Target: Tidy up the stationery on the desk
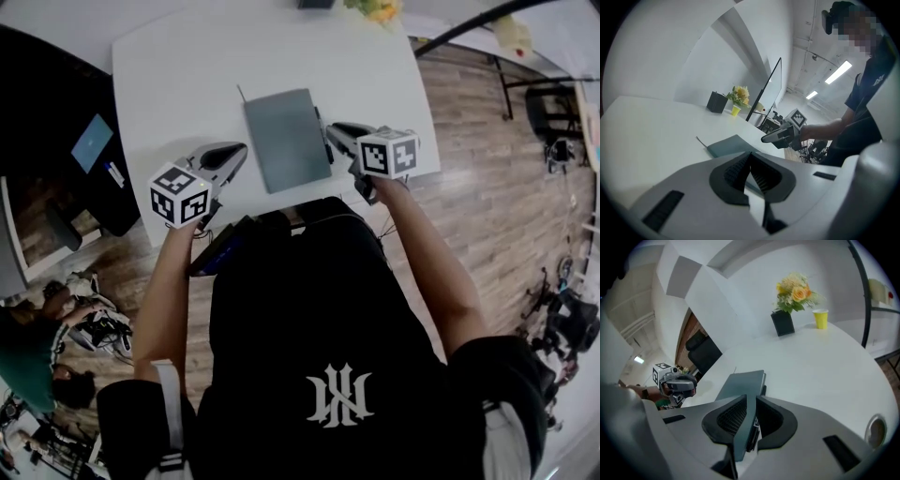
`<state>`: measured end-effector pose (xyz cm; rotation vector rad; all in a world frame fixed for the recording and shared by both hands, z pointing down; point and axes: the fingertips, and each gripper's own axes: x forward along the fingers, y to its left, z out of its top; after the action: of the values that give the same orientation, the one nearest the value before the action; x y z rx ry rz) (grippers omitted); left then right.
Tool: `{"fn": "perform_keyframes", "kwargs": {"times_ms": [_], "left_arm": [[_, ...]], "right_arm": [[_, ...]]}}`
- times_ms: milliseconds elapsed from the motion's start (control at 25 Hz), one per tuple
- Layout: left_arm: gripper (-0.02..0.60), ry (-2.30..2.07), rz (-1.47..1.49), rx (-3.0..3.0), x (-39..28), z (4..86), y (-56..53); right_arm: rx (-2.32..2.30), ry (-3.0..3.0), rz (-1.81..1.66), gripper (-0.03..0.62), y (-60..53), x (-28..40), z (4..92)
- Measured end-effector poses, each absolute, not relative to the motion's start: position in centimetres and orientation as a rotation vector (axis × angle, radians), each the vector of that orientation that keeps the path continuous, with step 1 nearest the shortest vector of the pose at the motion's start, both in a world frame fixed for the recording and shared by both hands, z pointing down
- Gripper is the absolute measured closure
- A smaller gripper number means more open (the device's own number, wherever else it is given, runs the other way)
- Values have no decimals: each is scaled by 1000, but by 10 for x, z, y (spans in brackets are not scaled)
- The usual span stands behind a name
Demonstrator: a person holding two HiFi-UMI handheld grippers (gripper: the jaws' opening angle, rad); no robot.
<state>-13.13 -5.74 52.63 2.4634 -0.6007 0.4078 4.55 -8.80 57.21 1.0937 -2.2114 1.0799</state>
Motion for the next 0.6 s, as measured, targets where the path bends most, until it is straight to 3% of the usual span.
{"fn": "perform_keyframes", "kwargs": {"times_ms": [600], "left_arm": [[578,-834,160,2825,-143,318,-87]], "right_arm": [[678,-3057,425,536,-89,-49,328]]}}
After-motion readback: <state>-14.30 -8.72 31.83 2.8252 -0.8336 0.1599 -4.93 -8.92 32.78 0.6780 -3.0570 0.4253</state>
